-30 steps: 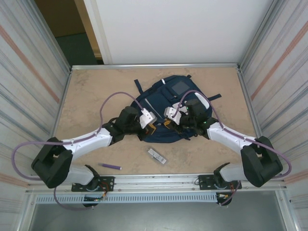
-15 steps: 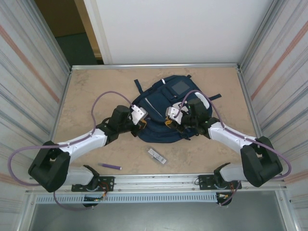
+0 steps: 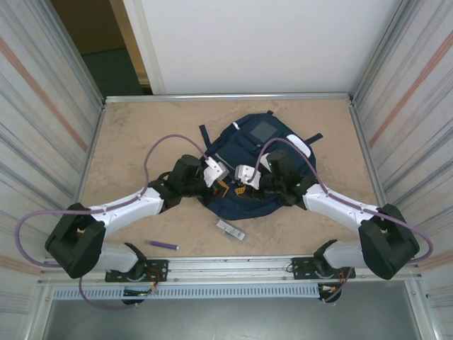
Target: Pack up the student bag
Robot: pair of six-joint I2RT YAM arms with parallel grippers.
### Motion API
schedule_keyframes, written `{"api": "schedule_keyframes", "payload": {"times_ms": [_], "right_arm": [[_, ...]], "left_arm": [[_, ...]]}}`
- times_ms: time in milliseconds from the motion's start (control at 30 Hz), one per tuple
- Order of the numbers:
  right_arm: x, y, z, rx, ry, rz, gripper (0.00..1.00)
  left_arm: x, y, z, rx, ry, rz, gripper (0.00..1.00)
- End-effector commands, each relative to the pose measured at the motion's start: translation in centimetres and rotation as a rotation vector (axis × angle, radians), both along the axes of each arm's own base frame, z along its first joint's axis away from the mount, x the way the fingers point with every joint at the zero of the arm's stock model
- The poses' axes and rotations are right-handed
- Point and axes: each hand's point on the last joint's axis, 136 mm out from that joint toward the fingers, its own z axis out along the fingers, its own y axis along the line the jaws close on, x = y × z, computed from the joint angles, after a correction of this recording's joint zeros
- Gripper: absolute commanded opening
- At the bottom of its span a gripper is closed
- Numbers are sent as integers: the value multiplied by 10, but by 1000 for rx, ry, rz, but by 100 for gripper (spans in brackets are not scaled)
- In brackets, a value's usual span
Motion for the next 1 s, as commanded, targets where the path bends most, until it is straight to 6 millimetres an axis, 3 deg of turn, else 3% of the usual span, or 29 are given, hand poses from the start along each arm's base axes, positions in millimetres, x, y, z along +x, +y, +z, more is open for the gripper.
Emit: {"api": "schedule_keyframes", "payload": {"times_ms": [0,67,100,200,333,433,467,533,667,767,967], "right_arm": [[25,-8,-1,-97,-86,-109,38],[31,-20,-7,-161,-110,-155,31],[32,-24,-8,-174,-123,-175,21],[25,-25,1,-137,-149,-161,5],[8,-28,7,-107,-149,-115,1],[10,-38,3,-94,-132,-128,0],[11,-38,6,-81,-129,-124,0],[15,-35,14,-61,-148,-122,2],[15,-24,24,-18,-105,-93,27],[9,-4,40,35,-79,-74,38],[16,13,43,59,-75,-165,40]], "left_arm": [[1,-16,26,-74,-34,-26,0],[5,-11,23,-62,-57,2,0],[9,-7,21,-45,-64,28,0],[15,5,17,8,-55,78,0],[48,42,9,101,-83,277,0],[79,83,4,124,-54,473,0],[83,88,4,100,-39,480,0],[81,79,7,45,-27,410,0],[42,27,30,-145,18,112,0],[27,13,39,-203,-19,58,0],[9,-4,43,-156,5,9,0]]}}
